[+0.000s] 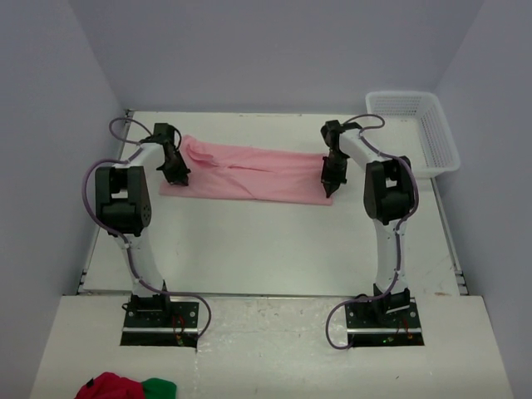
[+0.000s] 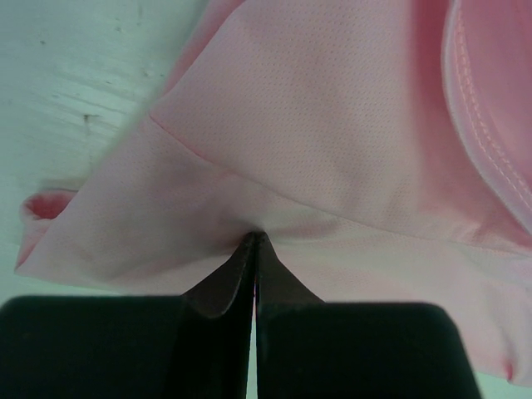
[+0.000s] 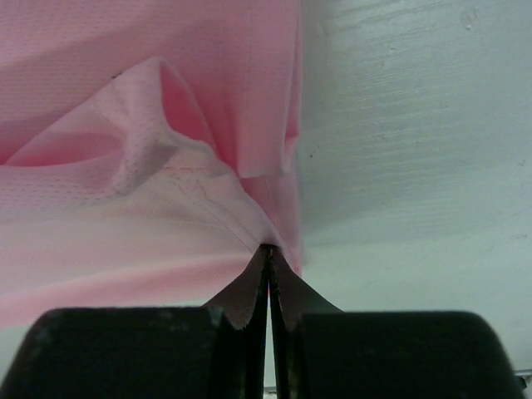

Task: Fold and stack the t-shirts
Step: Fold the other side of the tshirt into a rectangle

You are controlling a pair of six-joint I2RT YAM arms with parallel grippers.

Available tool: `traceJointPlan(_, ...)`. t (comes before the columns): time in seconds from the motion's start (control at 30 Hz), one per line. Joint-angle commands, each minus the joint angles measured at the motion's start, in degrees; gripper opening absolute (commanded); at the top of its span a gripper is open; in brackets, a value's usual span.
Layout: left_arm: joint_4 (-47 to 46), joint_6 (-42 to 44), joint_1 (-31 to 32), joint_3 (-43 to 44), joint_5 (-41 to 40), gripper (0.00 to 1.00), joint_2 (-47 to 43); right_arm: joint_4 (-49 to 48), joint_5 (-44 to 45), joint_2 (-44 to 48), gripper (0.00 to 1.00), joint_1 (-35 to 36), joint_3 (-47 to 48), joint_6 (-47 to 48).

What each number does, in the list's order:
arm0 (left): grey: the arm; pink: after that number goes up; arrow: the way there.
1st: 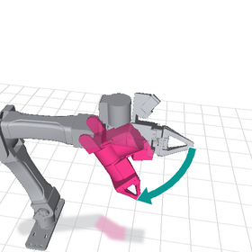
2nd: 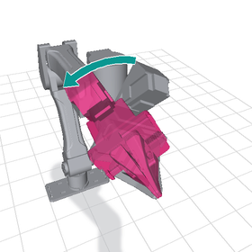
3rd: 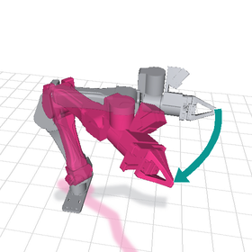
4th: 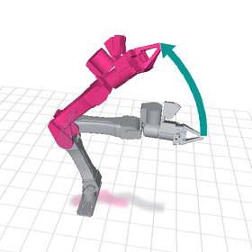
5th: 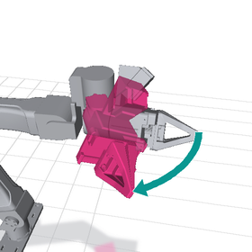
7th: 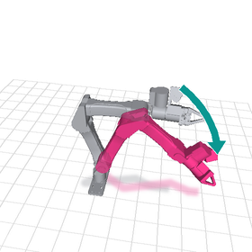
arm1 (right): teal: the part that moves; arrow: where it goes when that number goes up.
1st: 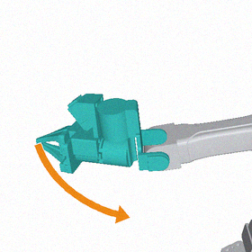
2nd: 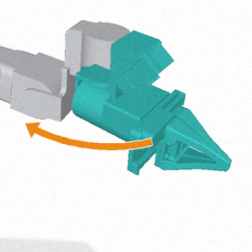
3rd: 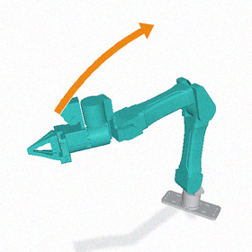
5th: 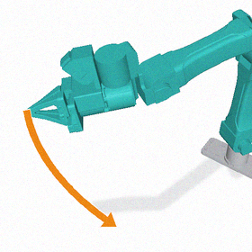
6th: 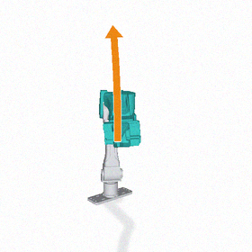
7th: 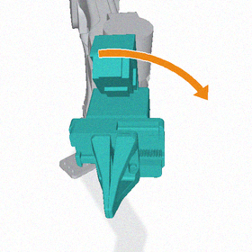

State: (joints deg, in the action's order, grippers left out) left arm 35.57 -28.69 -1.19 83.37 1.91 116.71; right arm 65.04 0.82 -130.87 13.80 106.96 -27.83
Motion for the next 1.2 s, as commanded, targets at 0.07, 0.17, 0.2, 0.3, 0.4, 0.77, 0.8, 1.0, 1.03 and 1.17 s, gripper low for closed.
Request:
traceJointPlan(0.07,2.48,0.04,-2.94,0.12,-4.63,0.00,-0.95,1.59,2.52,0.61,0.00,2.19,0.45,-2.48)
traceJointPlan(0.17,2.57,-0.93,-5.48,-0.40,-4.11,0.00,-1.66,0.53,-1.77,1.49,0.00,2.46,-1.48,-2.58)
traceJointPlan(0.2,3.01,-1.37,-5.84,-0.23,-4.46,0.00,-1.66,0.44,-1.87,1.67,0.00,2.54,-2.18,-3.18)
traceJointPlan(0.3,3.19,-1.37,-6.98,-0.05,-4.99,0.00,-1.74,-1.13,-1.00,3.59,0.00,2.89,-5.07,-4.94)
traceJointPlan(0.4,3.45,-1.46,-7.77,-0.23,-5.78,0.00,-1.83,-4.30,-2.40,6.58,0.00,2.90,-10.09,-6.00)
traceJointPlan(0.77,1.79,-1.37,-8.30,-1.98,-6.04,0.00,-5.16,-10.80,-0.91,19.15,0.00,4.47,-20.64,-5.04)
traceJointPlan(0.8,1.09,-1.55,-8.13,-2.68,-6.13,0.00,-7.09,-11.42,-0.91,22.03,0.00,4.74,-21.00,-4.17)
traceJointPlan(1.0,-0.76,-1.90,-6.72,-4.97,-4.04,0.00,-15.26,-16.16,-3.54,29.09,0.00,5.44,-21.53,-1.61)
traceJointPlan(1.03,-1.46,-1.81,-6.11,-5.32,-2.89,0.00,-16.15,-16.17,-4.24,28.74,0.00,5.53,-19.79,-1.17)
traceJointPlan(1.17,-7.61,-1.37,-3.56,-6.47,6.86,0.03,-18.36,-15.20,-2.31,29.09,0.00,5.88,-17.66,-0.56)
